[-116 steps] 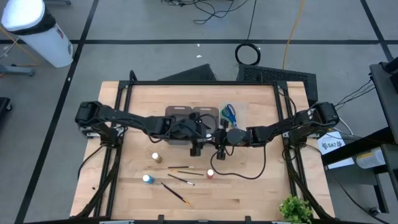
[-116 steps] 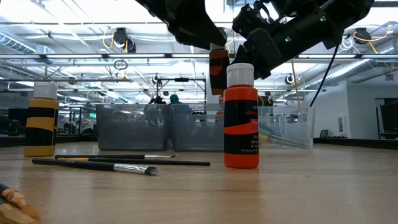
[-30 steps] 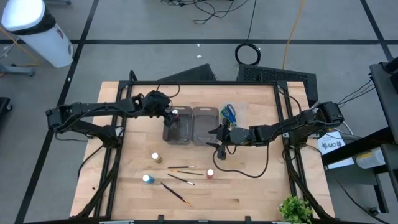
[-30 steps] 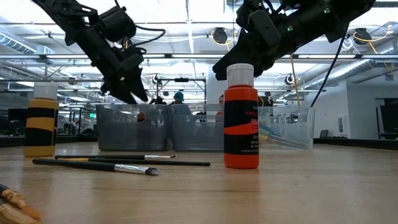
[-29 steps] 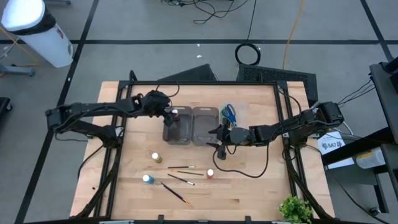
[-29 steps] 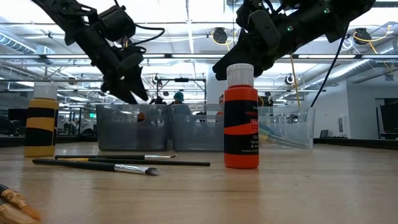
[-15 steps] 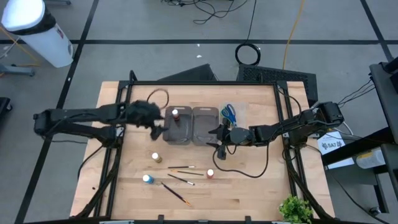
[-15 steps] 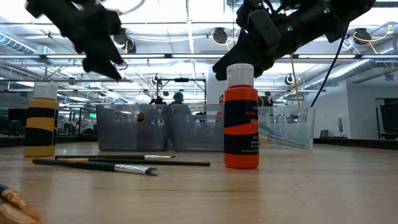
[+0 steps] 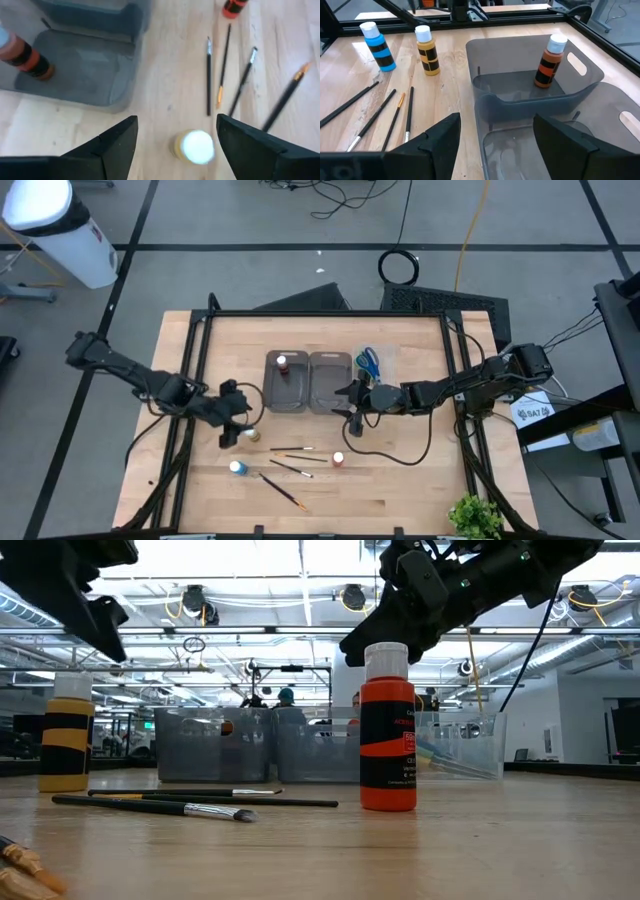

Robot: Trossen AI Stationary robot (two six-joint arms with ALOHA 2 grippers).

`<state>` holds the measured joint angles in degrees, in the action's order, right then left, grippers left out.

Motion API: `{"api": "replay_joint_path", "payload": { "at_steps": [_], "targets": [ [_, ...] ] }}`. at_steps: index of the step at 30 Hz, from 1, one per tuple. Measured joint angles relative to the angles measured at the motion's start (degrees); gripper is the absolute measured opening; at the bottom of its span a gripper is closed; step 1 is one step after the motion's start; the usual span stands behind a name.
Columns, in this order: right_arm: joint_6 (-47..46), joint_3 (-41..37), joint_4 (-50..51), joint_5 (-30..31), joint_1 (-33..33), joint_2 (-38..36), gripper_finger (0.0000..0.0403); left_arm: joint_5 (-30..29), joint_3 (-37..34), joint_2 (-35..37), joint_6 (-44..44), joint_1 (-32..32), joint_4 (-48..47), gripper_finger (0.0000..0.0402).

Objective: Pick & Place Paint Supplies
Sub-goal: Put the yellow paint bottle into the left black bin

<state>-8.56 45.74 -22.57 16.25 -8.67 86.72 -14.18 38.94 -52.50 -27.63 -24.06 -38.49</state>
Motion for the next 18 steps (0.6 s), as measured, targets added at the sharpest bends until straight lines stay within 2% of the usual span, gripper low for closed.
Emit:
{"api": "replay_joint_path", "payload": {
  "at_steps": [7,18],
  "targets": [
    [0.01,0.00,-0.11,0.02,0.00,0.02,0.0238,0.14,0.00,-2.80,-1.45,-4.24,-0.42,0.0277],
    [0.20,0.00,-0.11,0.04,0.00,0.02,0.0238,1.11,0.00,-10.93,-2.94,-5.74,-0.46,0.0265]
  ]
}}
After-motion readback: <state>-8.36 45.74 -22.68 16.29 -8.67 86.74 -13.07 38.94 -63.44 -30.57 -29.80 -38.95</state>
